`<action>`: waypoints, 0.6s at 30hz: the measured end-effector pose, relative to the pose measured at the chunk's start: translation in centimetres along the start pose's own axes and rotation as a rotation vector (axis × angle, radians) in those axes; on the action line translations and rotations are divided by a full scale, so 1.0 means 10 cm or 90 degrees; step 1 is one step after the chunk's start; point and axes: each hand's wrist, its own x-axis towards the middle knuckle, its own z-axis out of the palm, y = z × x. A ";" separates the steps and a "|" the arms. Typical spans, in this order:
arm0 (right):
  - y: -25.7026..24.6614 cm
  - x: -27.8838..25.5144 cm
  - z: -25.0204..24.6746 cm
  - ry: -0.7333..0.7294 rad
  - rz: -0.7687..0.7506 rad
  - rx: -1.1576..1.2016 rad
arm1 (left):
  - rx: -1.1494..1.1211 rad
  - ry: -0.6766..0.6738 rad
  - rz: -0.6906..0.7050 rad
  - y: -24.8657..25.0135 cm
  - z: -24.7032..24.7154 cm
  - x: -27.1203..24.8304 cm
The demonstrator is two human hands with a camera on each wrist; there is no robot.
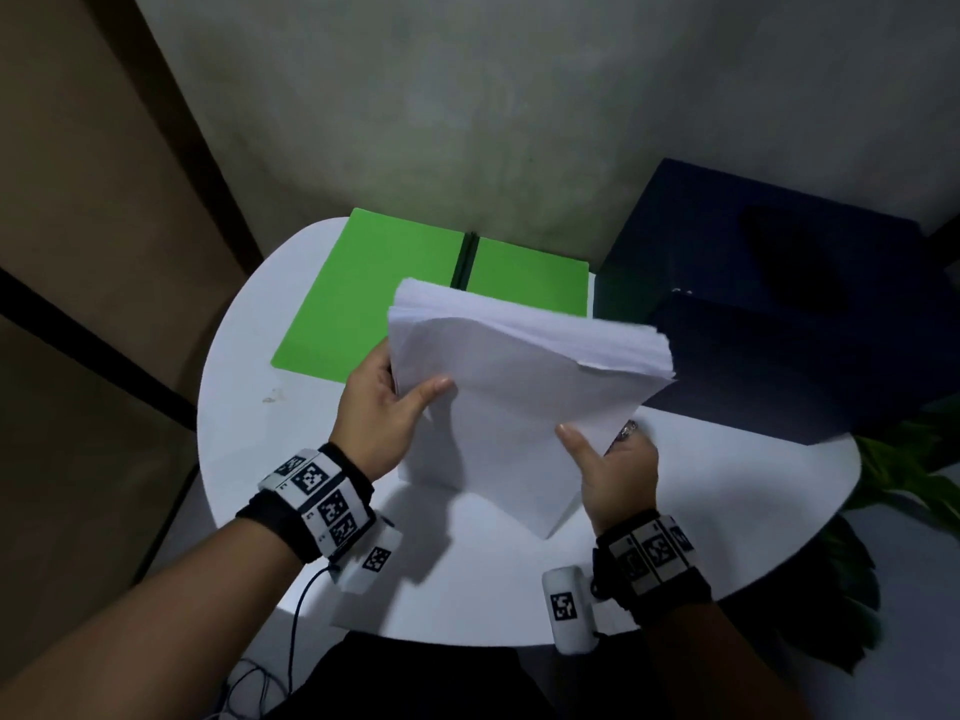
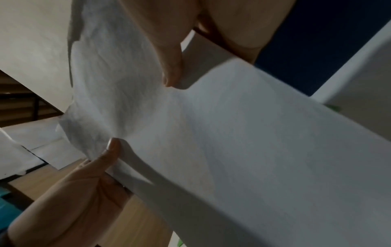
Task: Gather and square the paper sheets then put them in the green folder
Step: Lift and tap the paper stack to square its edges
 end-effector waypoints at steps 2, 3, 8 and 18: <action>-0.09 0.02 -0.03 0.006 -0.028 0.008 | -0.002 0.007 0.037 0.10 0.01 0.02; -0.16 0.04 -0.05 0.011 -0.050 0.009 | -0.017 0.000 0.053 0.17 -0.01 0.04; -0.38 0.13 -0.11 -0.052 -0.111 0.016 | -0.093 -0.075 0.048 0.48 -0.17 0.26; -0.08 -0.03 0.06 0.002 0.037 0.030 | -0.067 0.030 0.057 0.12 0.01 0.11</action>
